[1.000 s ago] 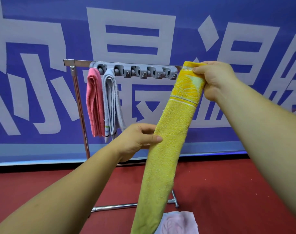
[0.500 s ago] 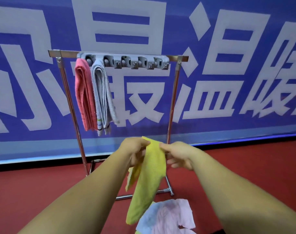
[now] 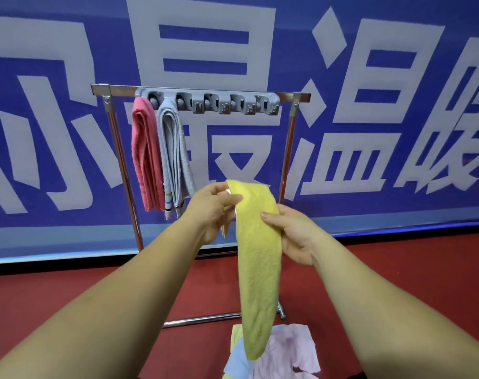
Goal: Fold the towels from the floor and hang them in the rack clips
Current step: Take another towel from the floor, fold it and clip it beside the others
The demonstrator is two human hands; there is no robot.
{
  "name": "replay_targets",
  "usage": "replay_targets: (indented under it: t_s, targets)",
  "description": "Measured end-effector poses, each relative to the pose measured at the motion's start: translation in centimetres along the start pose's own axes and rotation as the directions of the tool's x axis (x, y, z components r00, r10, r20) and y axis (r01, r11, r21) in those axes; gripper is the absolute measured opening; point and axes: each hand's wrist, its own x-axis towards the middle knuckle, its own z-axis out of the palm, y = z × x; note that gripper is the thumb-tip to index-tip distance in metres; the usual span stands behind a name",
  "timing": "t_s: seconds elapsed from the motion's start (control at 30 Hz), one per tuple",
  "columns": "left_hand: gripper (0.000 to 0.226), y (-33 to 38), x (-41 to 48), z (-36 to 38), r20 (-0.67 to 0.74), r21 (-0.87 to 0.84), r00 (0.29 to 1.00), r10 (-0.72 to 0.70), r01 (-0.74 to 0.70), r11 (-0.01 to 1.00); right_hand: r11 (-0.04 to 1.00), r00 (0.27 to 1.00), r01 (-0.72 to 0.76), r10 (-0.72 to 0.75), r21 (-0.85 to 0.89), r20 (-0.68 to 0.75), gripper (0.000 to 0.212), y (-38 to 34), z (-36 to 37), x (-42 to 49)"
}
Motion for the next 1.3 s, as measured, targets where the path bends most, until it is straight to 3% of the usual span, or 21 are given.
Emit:
replay_targets:
  t_s: [0.07,0.13,0.2,0.27,0.43,0.53,0.63,0.73,0.8,0.9,1.1,1.2,1.3]
  targets:
    - [0.032,1.0,-0.7,0.6,-0.03,-0.043,0.999,0.031,-0.032,0.999,0.999,0.999,0.038,-0.038,0.021,-0.009,0.03,-1.8,0.6,-0.2]
    - [0.021,1.3,-1.7,1.3,0.045,-0.029,0.999,-0.025,0.026,0.999,0.996,0.997,0.072,-0.07,0.052,-0.039,0.03,-3.3,0.8,-0.2]
    - [0.047,0.8,-2.5,1.3,0.144,-0.001,0.98,-0.14,0.142,0.99,0.994,0.994,0.094,-0.091,0.061,-0.054,0.031,-4.4,0.8,-0.2]
    - [0.05,0.2,-3.0,0.8,0.236,0.042,0.948,-0.212,0.208,0.977,0.992,0.992,0.107,-0.102,0.067,-0.071,0.03,-5.1,0.4,-0.3]
    - [0.011,-1.5,-3.2,0.0,0.401,0.145,0.89,-0.218,0.173,0.974,0.983,0.989,0.104,-0.087,0.15,-0.116,0.028,-5.7,-0.5,-0.8]
    - [0.009,-1.3,-3.7,0.7,0.447,0.194,0.873,-0.196,0.12,0.974,0.972,0.991,0.103,-0.083,0.213,-0.101,0.023,-6.2,-0.9,-1.2]
    - [0.013,-1.0,-3.3,1.3,0.451,0.182,0.874,-0.179,0.106,0.977,0.97,0.994,0.066,-0.043,0.232,-0.103,0.028,-5.9,-1.1,-1.5]
    - [0.026,-0.8,-3.5,2.0,0.442,0.163,0.875,-0.198,0.139,0.977,0.991,0.996,0.027,-0.015,0.133,-0.092,0.034,-4.7,-1.3,-1.5]
    - [0.028,-0.9,-3.7,2.1,0.432,0.122,0.871,-0.233,0.2,0.972,0.99,0.993,0.046,-0.031,0.136,-0.11,0.031,-4.6,-1.6,-1.5]
    - [0.043,-1.2,-3.2,1.6,0.439,0.17,0.873,-0.21,0.149,0.974,0.985,0.991,0.074,-0.055,0.158,-0.12,0.02,-5.2,-1.8,-1.8]
    - [0.038,-1.0,-2.9,1.9,0.365,0.278,0.914,-0.18,0.077,0.958,0.986,0.996,0.06,-0.049,0.157,-0.07,0.017,-6.0,-0.9,-2.0]
    - [0.042,-0.9,-2.6,1.8,0.316,0.278,0.934,-0.167,0.077,0.957,0.984,0.993,0.096,-0.086,0.147,-0.075,0.022,-6.5,-0.8,-1.9]
    - [0.029,-1.2,-2.4,1.8,0.264,0.225,0.958,-0.115,0.055,0.973,0.991,0.996,0.05,-0.041,0.124,-0.075,0.025,-5.9,-0.6,-1.6]
